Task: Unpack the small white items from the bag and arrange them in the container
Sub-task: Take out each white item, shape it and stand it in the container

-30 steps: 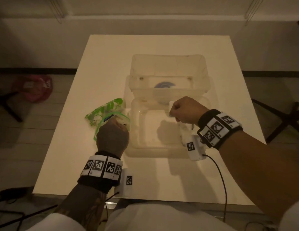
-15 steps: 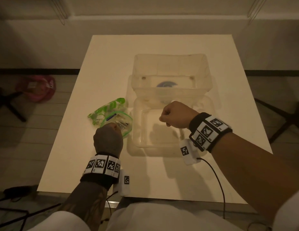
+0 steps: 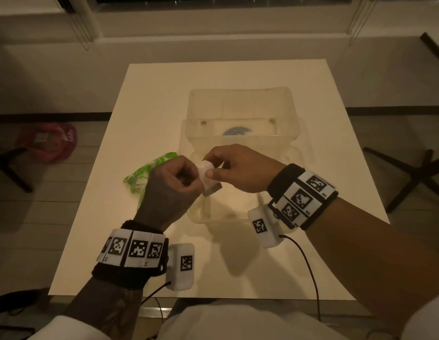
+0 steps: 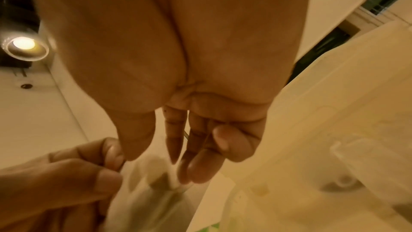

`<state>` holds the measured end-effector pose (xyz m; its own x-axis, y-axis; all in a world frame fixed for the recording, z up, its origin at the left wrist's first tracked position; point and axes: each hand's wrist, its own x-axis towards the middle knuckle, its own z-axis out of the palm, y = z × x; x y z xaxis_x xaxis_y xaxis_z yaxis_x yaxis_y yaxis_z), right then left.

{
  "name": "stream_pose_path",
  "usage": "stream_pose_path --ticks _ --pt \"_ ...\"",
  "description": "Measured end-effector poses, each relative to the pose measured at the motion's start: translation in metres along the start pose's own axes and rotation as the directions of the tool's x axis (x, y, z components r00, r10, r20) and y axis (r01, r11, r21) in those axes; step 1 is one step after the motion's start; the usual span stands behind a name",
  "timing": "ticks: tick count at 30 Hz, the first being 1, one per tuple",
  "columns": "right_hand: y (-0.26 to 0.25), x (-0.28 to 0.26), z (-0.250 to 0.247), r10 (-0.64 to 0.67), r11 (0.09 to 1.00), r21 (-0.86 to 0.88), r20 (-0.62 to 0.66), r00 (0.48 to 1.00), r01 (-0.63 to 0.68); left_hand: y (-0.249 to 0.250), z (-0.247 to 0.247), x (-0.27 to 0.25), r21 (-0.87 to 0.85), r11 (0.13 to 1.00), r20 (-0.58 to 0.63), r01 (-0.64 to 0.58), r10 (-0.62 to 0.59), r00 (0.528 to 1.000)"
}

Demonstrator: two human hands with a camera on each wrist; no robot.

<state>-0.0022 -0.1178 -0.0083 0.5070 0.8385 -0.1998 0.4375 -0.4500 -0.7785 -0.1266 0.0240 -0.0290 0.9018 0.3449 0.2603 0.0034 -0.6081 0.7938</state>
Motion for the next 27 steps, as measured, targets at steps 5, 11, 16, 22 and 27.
stream_pose_path --ticks 5,11,16,22,27 --pt "0.001 -0.012 -0.015 0.015 0.986 0.165 -0.139 0.990 0.008 0.018 0.017 0.014 -0.178 0.978 -0.072 0.107 -0.121 0.990" --pt "0.009 -0.024 -0.029 0.061 0.962 0.273 -0.258 0.964 0.012 0.033 0.045 0.008 -0.462 0.805 0.085 0.373 -0.379 0.922" --pt "0.012 -0.029 -0.036 0.069 0.980 0.199 -0.285 0.956 -0.012 0.041 0.053 0.006 -0.474 0.796 0.130 0.377 -0.360 0.924" --pt "0.012 -0.027 -0.038 0.063 0.980 0.198 -0.368 0.928 0.012 0.043 0.057 0.005 -0.503 0.796 0.048 0.335 -0.362 0.931" --pt "0.011 -0.027 -0.035 0.077 0.966 0.258 -0.389 0.918 0.029 0.041 0.058 0.002 -0.496 0.810 0.010 0.313 -0.355 0.935"
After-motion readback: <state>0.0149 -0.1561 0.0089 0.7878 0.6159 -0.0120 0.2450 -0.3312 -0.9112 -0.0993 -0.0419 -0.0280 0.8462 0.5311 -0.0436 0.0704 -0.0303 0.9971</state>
